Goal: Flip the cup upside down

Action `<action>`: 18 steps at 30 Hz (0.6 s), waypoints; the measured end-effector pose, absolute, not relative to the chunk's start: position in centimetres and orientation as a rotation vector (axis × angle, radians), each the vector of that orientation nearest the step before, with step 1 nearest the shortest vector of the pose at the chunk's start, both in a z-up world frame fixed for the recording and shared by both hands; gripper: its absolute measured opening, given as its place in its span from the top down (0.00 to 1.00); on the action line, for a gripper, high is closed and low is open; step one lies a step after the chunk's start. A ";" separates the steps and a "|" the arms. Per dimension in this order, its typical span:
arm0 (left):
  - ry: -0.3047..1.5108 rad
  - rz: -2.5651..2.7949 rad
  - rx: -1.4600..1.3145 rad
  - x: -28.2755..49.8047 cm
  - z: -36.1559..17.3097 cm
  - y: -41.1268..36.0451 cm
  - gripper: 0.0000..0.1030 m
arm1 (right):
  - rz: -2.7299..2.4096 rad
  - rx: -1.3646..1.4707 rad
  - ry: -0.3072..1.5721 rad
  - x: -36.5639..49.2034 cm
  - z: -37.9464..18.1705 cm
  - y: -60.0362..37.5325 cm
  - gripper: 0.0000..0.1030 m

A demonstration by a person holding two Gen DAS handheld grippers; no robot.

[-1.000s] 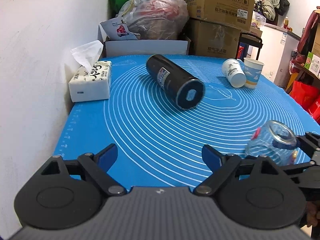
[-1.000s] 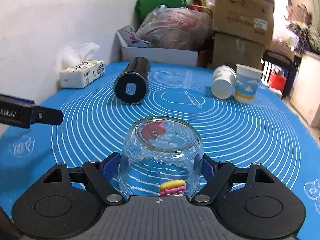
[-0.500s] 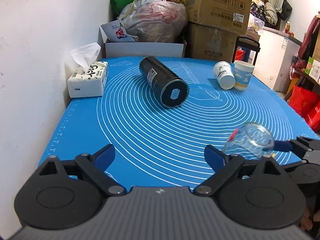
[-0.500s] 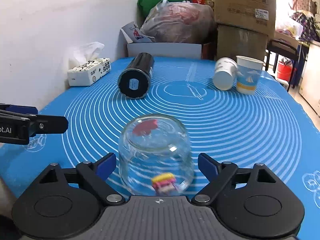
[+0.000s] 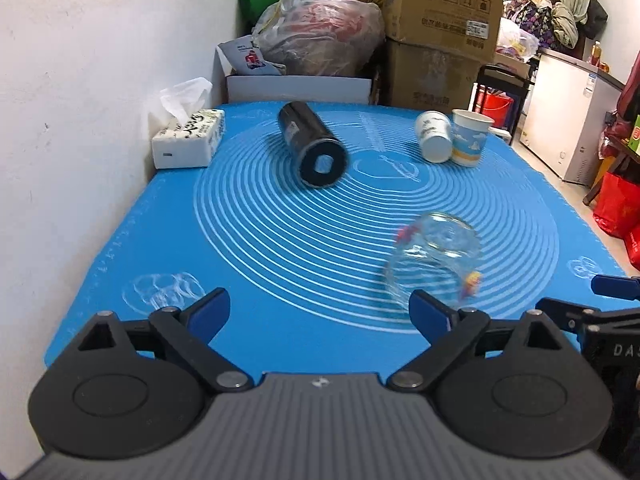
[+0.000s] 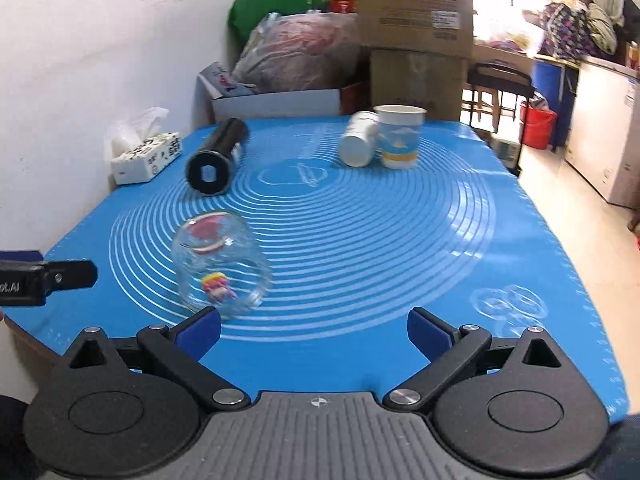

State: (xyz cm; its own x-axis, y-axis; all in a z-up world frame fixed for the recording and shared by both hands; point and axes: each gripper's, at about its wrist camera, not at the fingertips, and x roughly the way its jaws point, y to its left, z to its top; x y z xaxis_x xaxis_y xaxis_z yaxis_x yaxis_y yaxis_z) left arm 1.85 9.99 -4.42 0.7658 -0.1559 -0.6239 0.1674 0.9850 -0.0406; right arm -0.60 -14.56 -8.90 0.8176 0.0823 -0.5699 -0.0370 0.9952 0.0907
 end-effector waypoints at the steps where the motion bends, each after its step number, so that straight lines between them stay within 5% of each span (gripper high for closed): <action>1: 0.677 -0.179 0.015 1.4 -4.4 9.6 0.07 | 0.059 0.083 0.613 -1.0 -8.9 -15.1 0.01; 18: 0.678 -0.176 0.020 -2.6 -4.5 6.0 0.07 | 0.026 0.076 0.623 -4.6 -8.7 -17.9 0.01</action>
State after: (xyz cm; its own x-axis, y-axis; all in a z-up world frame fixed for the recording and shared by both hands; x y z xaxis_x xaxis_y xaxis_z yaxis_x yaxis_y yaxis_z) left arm -2.59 5.96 -4.45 0.7646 -0.1558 -0.6254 0.1685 0.9849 -0.0393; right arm -4.56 -17.95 -8.68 0.8117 0.0473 -0.5821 -0.0015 0.9969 0.0789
